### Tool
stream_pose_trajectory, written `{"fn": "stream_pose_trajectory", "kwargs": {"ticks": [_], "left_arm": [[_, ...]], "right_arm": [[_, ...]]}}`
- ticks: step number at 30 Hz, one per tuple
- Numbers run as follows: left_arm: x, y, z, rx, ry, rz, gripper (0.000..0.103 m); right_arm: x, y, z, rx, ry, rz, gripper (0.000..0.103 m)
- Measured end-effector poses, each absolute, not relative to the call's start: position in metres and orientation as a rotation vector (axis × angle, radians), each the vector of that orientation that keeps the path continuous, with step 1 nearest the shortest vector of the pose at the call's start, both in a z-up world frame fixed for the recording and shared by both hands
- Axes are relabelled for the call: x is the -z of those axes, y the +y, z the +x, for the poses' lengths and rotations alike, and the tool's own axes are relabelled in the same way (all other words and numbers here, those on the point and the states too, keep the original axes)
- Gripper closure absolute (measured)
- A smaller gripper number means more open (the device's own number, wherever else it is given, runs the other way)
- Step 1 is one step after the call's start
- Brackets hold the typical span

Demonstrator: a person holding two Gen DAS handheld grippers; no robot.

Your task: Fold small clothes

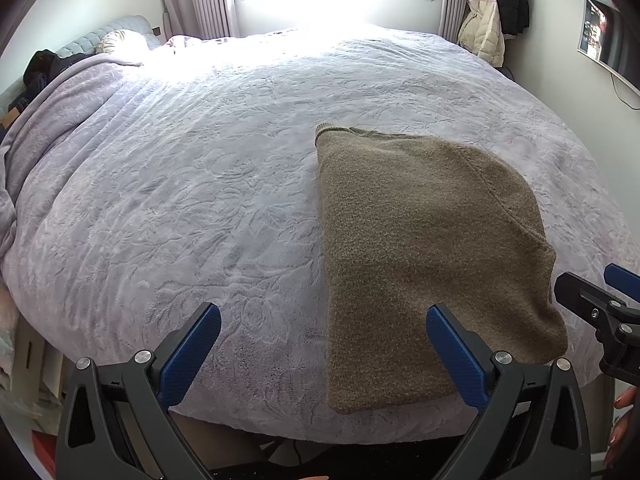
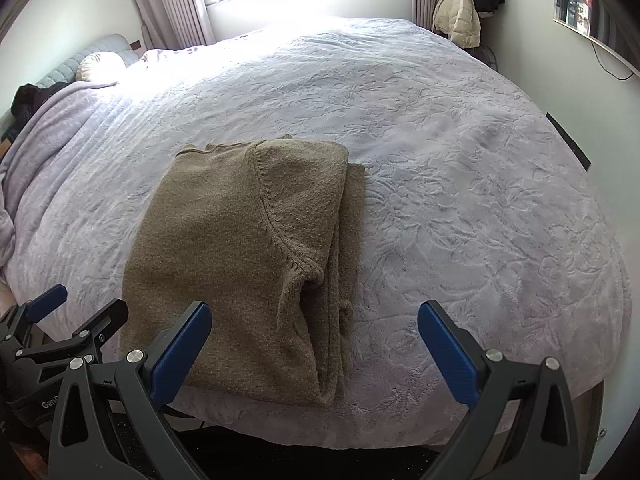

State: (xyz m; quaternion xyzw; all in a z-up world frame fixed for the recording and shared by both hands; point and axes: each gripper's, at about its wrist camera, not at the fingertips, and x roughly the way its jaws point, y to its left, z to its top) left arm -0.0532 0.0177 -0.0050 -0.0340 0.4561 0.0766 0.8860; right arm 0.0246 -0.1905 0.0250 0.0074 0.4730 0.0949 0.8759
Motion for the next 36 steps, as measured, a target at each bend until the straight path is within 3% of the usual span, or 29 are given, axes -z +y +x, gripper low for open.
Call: {"fn": "stream_pose_trajectory", "kwargs": {"ticks": [36], "left_arm": [[0.0061, 0.0190, -0.0542, -0.159, 0.951, -0.065, 0.000]], "right_arm": [[-0.0240, -0.1855, 0.0227, -0.212, 0.994, 0.013, 0.000]]}}
